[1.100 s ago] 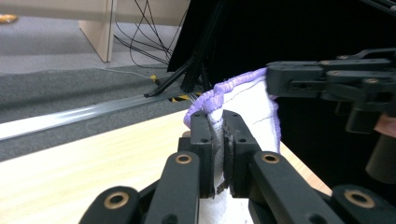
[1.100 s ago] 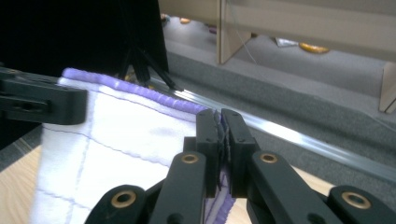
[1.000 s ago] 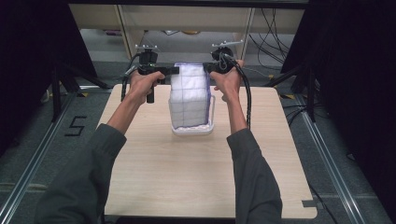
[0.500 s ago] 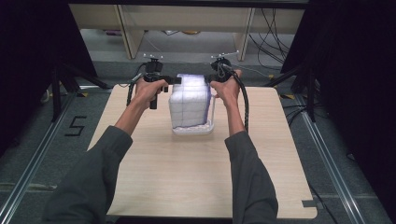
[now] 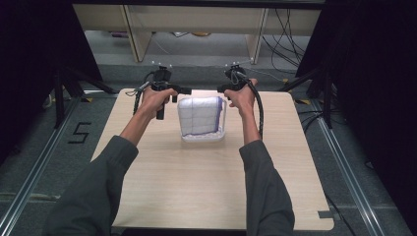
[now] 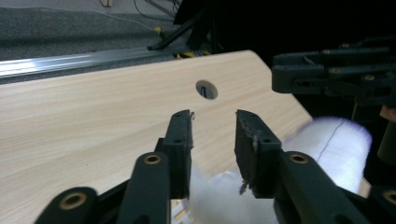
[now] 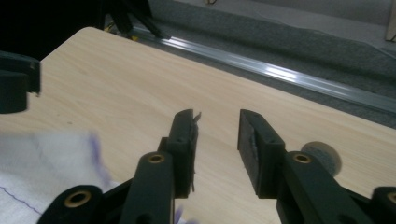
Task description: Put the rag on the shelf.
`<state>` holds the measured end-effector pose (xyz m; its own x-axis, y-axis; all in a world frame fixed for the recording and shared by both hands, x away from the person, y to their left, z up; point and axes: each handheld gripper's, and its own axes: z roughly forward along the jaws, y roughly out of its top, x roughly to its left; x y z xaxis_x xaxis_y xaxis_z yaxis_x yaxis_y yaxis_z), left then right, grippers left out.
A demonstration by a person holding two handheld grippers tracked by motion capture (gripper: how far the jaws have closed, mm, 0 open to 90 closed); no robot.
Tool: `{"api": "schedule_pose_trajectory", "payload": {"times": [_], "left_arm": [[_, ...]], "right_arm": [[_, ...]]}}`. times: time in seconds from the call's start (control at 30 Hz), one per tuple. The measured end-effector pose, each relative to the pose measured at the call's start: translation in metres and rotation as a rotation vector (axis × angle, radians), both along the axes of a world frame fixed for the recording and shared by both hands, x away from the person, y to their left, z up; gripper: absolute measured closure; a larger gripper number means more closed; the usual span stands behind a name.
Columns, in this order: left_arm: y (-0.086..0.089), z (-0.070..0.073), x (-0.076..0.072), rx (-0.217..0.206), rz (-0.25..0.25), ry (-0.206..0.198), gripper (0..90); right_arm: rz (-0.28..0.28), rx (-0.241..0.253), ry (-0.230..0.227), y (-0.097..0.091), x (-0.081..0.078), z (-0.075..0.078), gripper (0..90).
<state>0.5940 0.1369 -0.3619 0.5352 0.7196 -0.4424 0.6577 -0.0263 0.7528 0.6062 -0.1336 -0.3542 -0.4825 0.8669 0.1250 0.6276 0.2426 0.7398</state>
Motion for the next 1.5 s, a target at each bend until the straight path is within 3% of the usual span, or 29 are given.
{"api": "schedule_pose_trajectory", "payload": {"times": [0.27, 0.63, 0.7, 0.8, 0.83, 0.93, 1.0, 1.1, 1.2, 1.3, 1.4, 1.5], "left_arm": [[0.017, 0.013, -0.008, 0.017, 0.019, -0.023, 60.7], [0.027, 0.027, -0.027, 0.063, -0.016, -0.063, 55.5], [0.03, 0.028, -0.032, 0.067, -0.029, -0.066, 54.8], [0.034, 0.027, -0.039, 0.087, -0.05, -0.071, 54.1], [0.036, 0.026, -0.042, 0.083, -0.052, -0.068, 53.6], [0.04, 0.026, -0.049, 0.094, -0.056, -0.079, 51.9], [0.042, 0.025, -0.054, 0.103, -0.059, -0.086, 50.3], [0.044, 0.024, -0.062, 0.098, -0.063, -0.096, 48.1], [0.045, 0.021, -0.071, 0.098, -0.066, -0.104, 46.6], [0.046, 0.018, -0.082, 0.077, -0.076, -0.108, 45.3], [0.048, 0.013, -0.092, 0.072, -0.091, -0.105, 44.1], [0.049, 0.008, -0.101, 0.072, -0.101, -0.101, 41.7]], "right_arm": [[-0.01, 0.007, -0.036, -0.018, -0.011, 0.018, 62.2], [0.009, 0.003, -0.045, -0.032, -0.036, 0.028, 59.1], [0.023, -0.007, -0.068, -0.036, -0.039, 0.029, 58.6], [0.017, -0.018, -0.045, -0.039, -0.048, 0.03, 57.3], [0.022, -0.03, -0.059, -0.04, -0.049, 0.03, 56.4], [0.023, -0.019, -0.043, -0.043, -0.057, 0.031, 54.1], [0.04, -0.02, -0.069, -0.045, -0.061, 0.031, 52.1], [0.034, 0.003, -0.061, -0.044, -0.073, 0.033, 48.6], [0.046, 0.0, -0.09, -0.044, -0.084, 0.034, 47.5], [0.067, -0.006, -0.104, -0.045, -0.096, 0.032, 45.9], [0.073, 0.039, -0.102, -0.045, -0.106, 0.029, 45.1], [0.08, 0.054, -0.109, -0.045, -0.116, 0.023, 43.9]]}}
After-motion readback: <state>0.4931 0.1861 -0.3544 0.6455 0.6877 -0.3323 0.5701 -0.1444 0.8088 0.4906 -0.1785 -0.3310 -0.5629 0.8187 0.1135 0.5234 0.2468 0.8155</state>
